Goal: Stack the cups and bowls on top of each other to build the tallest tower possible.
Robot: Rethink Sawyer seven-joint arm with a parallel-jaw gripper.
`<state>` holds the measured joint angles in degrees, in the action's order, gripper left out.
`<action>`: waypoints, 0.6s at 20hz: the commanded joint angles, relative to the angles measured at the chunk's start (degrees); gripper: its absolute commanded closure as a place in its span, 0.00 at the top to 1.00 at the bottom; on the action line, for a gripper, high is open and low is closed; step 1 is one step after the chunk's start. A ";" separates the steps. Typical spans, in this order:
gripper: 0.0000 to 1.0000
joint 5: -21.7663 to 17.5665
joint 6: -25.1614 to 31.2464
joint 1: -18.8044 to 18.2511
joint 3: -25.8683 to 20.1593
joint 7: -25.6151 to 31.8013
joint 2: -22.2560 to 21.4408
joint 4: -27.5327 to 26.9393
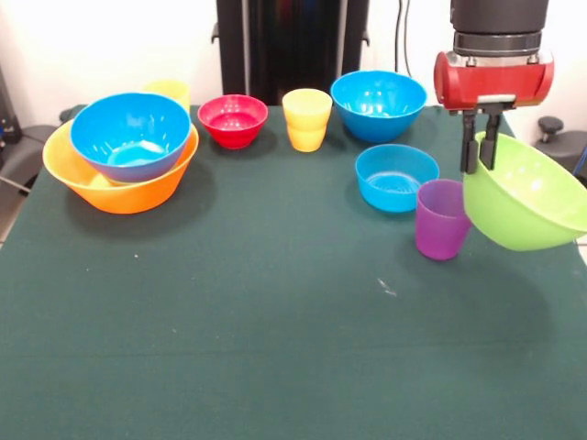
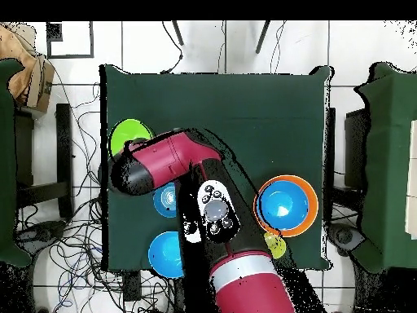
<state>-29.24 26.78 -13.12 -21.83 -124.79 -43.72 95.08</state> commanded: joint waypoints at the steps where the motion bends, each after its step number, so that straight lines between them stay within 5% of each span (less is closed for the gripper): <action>1: 0.00 -1.69 10.78 6.04 5.03 -2.94 1.72 -5.51; 5: 0.00 -1.27 9.36 5.74 5.79 -1.69 -0.11 -2.69; 8: 0.00 -0.41 6.91 1.44 4.22 3.28 -4.68 4.10; 12: 0.00 -3.73 2.10 -2.60 3.21 7.41 -5.45 8.35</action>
<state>-29.31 28.98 -12.04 -18.67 -124.79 -47.52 97.43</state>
